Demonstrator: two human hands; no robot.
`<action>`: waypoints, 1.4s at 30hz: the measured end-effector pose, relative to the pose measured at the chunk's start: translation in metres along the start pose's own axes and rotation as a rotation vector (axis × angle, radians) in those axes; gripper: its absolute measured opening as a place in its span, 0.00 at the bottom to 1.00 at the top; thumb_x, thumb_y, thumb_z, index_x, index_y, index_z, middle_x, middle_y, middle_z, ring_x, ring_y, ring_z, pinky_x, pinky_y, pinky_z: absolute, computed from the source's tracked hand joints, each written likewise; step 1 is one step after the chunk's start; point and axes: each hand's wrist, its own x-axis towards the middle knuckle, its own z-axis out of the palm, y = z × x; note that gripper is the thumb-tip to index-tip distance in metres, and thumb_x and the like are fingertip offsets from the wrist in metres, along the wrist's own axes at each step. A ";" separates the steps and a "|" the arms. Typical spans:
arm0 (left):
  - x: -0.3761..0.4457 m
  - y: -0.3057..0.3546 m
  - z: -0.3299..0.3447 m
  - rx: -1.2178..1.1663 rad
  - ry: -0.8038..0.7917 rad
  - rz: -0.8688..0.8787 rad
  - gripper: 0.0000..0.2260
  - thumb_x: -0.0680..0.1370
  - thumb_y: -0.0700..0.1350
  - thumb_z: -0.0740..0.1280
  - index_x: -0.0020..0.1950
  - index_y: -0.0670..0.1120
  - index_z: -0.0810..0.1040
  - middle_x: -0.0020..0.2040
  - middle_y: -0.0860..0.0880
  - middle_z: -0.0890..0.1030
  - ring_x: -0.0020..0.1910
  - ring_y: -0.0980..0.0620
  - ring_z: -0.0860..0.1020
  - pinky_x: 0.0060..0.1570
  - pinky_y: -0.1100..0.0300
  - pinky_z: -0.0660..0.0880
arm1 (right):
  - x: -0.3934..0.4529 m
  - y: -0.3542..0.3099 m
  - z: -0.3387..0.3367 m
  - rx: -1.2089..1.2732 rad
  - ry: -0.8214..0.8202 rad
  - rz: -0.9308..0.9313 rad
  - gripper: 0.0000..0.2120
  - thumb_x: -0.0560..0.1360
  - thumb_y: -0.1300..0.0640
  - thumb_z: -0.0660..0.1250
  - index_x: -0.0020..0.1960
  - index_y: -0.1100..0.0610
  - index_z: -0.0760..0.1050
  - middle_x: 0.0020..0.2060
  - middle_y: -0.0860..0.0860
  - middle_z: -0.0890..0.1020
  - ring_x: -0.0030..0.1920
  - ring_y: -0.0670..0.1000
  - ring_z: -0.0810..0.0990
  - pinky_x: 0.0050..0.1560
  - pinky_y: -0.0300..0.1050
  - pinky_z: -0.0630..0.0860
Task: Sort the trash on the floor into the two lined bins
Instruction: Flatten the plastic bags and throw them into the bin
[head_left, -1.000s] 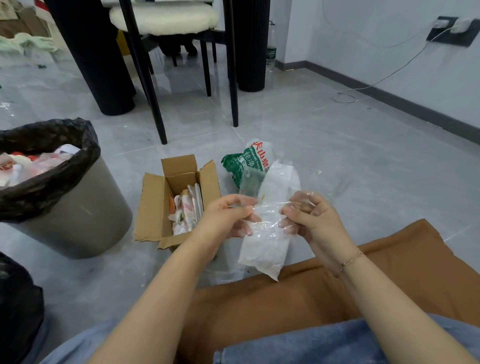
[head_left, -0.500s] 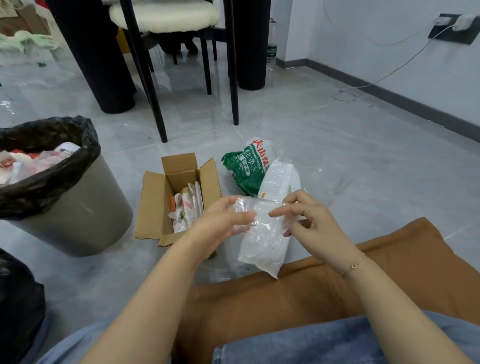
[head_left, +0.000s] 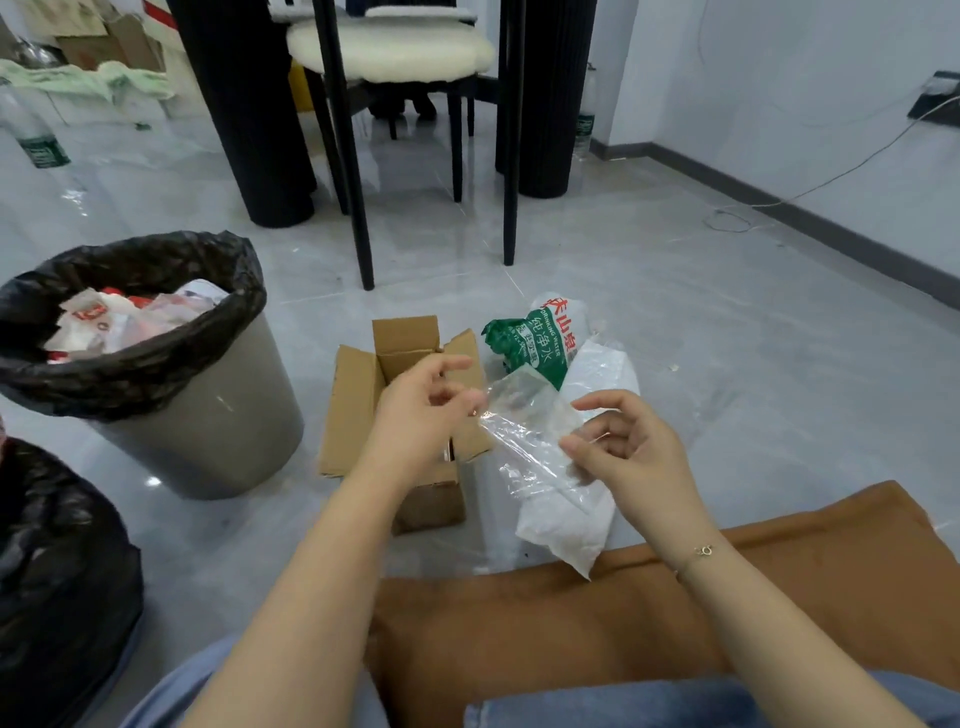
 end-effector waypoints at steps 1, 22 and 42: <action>0.007 -0.005 -0.014 0.067 0.089 -0.012 0.15 0.76 0.39 0.69 0.62 0.49 0.76 0.49 0.49 0.83 0.48 0.54 0.80 0.46 0.66 0.74 | 0.003 -0.002 0.005 -0.001 0.012 0.001 0.15 0.71 0.70 0.70 0.52 0.55 0.74 0.34 0.58 0.78 0.30 0.54 0.78 0.35 0.45 0.78; 0.049 -0.083 -0.054 0.256 0.100 -0.504 0.25 0.73 0.43 0.72 0.68 0.46 0.70 0.64 0.45 0.75 0.62 0.45 0.74 0.55 0.59 0.71 | 0.123 0.042 0.161 -1.115 -0.238 -0.162 0.04 0.77 0.53 0.63 0.45 0.53 0.74 0.36 0.48 0.77 0.37 0.51 0.77 0.38 0.47 0.76; 0.051 -0.083 -0.045 0.093 0.074 -0.553 0.37 0.68 0.42 0.78 0.73 0.46 0.66 0.69 0.45 0.72 0.66 0.44 0.72 0.66 0.51 0.71 | 0.108 0.048 0.157 -1.427 -0.941 0.171 0.16 0.78 0.60 0.58 0.64 0.55 0.76 0.60 0.56 0.73 0.53 0.58 0.76 0.54 0.48 0.75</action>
